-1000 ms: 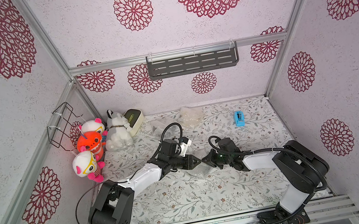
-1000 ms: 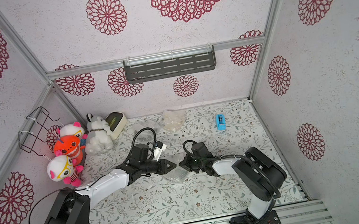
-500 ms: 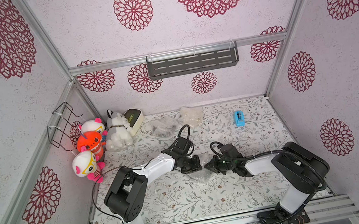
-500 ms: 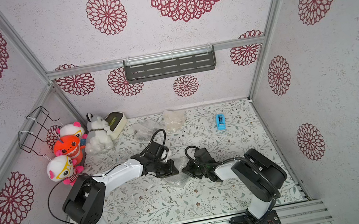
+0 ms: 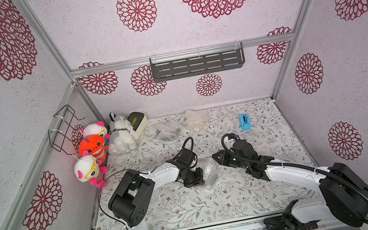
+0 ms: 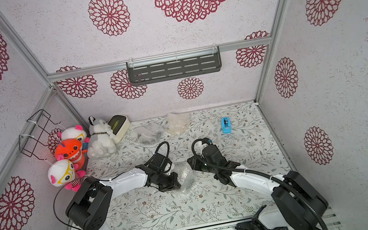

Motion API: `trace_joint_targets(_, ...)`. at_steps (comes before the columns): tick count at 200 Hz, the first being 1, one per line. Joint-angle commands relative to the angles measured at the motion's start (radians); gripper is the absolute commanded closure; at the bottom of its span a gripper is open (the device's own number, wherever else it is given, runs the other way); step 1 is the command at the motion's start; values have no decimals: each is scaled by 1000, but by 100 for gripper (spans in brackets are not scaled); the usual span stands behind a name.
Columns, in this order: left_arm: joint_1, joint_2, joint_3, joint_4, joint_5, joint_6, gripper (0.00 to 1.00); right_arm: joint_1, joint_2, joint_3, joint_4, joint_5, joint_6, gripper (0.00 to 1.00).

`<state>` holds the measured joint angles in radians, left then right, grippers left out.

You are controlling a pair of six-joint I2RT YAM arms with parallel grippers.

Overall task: Wrap dinner plates in bubble wrap
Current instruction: Wrap the plate in the bubble wrap, then tear off the tape using the Tape Cutter.

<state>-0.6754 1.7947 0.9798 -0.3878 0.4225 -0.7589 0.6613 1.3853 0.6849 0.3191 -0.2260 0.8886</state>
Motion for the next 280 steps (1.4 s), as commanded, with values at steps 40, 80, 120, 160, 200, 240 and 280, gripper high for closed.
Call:
trace_joint_targets(40,0,48,-4,-63,-85,11,100,-18,225,-12,-77,64,104,75)
trace_joint_targets(80,28,70,8,-50,-63,32,100,-43,44,87,-285,380,-98,58)
trace_joint_targets(120,43,74,27,-38,-28,42,100,-422,24,198,-353,289,-451,33)
trace_joint_targets(160,43,81,54,-60,-46,45,100,-685,459,763,-743,148,-716,39)
trace_joint_targets(200,42,113,88,-88,-51,46,100,-721,818,1258,-1000,46,-782,49)
trace_joint_targets(240,45,124,105,-106,-56,52,100,-696,976,1490,-1132,-10,-791,56)
trace_joint_targets(280,49,130,112,-117,-60,57,100,-678,989,1486,-1138,35,-788,61)
